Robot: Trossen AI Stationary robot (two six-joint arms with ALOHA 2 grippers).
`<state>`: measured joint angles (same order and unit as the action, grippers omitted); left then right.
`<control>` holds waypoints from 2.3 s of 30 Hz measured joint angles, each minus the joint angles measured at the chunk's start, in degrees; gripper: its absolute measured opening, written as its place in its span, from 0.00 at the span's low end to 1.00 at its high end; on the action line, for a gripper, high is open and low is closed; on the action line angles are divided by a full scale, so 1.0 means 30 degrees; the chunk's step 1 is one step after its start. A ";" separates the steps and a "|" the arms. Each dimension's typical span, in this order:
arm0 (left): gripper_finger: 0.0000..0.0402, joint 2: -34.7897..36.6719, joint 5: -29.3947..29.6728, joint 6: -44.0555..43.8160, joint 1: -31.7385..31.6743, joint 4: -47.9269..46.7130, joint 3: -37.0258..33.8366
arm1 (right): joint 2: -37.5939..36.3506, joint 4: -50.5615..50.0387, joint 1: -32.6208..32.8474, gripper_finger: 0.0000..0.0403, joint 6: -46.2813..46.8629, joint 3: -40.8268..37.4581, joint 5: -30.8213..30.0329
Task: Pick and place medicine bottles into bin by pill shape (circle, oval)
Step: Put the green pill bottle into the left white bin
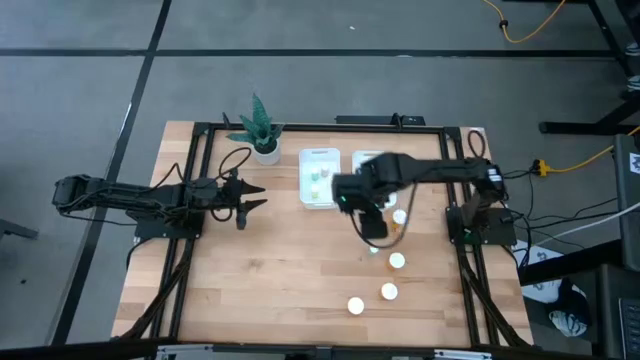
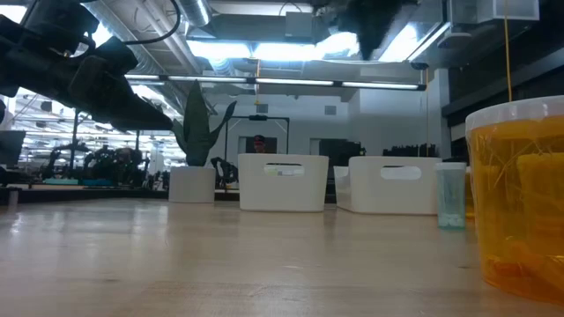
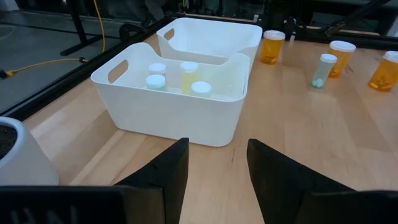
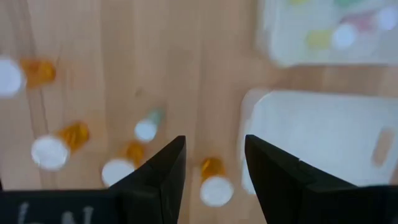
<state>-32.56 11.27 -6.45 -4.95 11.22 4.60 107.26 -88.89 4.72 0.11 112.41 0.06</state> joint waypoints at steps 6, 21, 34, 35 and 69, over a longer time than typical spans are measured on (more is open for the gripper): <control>0.39 0.0000 0.0000 0.0002 0.0000 -0.0007 0.0000 | -0.4018 0.3195 0.1739 0.42 0.1550 -0.7317 0.0026; 0.39 0.0000 0.0000 -0.0002 -0.0003 -0.0015 0.0000 | -1.0100 1.2566 0.3522 0.42 0.7882 -1.9189 0.0019; 0.39 0.0000 0.0007 -0.0004 -0.0003 -0.0019 0.0000 | -1.0099 1.4129 0.3478 0.42 0.7737 -1.9835 -0.0001; 0.39 0.0000 0.0006 0.0003 0.0000 -0.0022 0.0000 | -1.0099 1.4301 0.3478 0.42 0.7556 -1.9835 -0.0001; 0.39 0.0000 0.0005 0.0002 -0.0005 -0.0021 0.0000 | -0.6989 1.6687 0.3619 0.62 0.6780 -1.9813 0.0514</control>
<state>-32.56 11.28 -6.44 -4.97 11.16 4.60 86.30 -38.82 15.58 20.45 52.97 1.60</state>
